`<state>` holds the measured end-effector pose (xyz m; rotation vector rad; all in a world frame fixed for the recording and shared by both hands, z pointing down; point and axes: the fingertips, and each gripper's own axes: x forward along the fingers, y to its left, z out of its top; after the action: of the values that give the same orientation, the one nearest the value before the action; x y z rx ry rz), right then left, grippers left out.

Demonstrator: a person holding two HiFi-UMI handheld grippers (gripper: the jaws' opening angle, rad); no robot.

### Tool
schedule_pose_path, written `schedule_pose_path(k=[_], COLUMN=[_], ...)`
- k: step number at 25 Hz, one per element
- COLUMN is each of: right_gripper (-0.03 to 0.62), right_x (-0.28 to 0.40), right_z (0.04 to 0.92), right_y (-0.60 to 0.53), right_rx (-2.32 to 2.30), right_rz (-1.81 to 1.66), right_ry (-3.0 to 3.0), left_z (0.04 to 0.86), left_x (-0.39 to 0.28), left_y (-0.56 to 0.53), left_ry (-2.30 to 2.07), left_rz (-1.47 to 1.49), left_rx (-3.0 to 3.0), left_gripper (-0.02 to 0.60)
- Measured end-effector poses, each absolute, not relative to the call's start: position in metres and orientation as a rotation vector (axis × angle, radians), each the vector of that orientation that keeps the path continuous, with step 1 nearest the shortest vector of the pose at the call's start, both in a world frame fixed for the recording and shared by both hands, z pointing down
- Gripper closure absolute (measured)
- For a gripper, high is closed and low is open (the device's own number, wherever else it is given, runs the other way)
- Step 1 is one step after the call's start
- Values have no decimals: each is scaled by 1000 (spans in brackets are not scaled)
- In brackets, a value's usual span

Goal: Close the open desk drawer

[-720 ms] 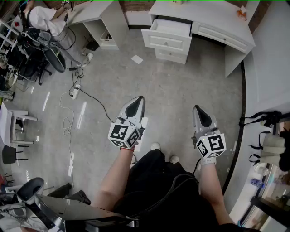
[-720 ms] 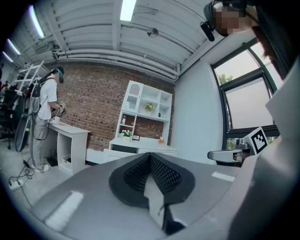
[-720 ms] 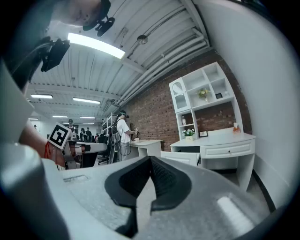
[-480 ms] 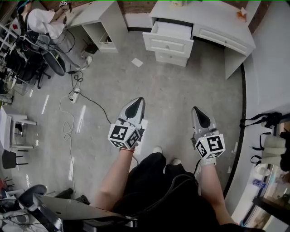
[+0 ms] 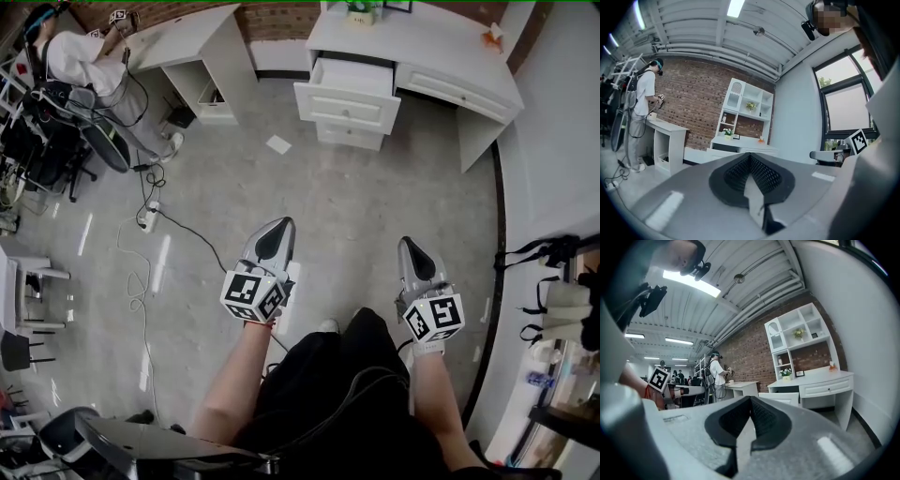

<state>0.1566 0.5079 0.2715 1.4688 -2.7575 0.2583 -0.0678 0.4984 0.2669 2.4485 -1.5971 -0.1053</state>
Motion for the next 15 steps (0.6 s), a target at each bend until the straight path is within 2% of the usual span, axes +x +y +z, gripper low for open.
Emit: schedule_pose_path(k=[15], right_gripper=[593], right_x=[131], right_z=[291], right_y=[408], right_rx=[1469], right_rz=[356], right_ry=[-2773], left_z=[281], left_x=[-92], left_y=[418], left_ry=[-1615], left_rz=[-117], left_rx=[2396], left_gripper=[578])
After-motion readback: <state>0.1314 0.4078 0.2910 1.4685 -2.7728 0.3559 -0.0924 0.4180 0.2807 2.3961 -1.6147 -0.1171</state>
